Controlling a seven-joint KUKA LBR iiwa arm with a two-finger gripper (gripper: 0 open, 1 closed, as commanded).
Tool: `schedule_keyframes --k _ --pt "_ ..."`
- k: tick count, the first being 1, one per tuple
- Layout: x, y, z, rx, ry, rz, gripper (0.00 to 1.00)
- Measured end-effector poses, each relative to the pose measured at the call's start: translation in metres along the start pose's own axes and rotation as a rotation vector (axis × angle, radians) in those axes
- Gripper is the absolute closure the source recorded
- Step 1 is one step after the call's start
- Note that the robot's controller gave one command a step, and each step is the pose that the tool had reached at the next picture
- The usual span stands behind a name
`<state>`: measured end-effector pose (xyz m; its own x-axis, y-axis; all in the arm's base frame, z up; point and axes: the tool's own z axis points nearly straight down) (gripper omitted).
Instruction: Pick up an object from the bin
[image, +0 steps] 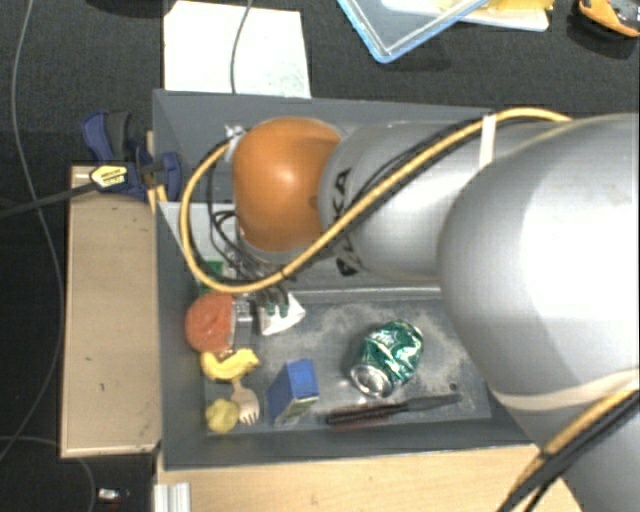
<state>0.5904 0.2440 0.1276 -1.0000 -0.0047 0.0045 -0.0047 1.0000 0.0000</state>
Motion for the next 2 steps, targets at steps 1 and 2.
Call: schedule_keyframes --k 1,2 --pt "-0.002 -0.001 -0.005 -0.002 -0.007 0.005 0.0" --pt "0.019 -0.026 0.016 -0.004 -0.01 0.125 0.0"
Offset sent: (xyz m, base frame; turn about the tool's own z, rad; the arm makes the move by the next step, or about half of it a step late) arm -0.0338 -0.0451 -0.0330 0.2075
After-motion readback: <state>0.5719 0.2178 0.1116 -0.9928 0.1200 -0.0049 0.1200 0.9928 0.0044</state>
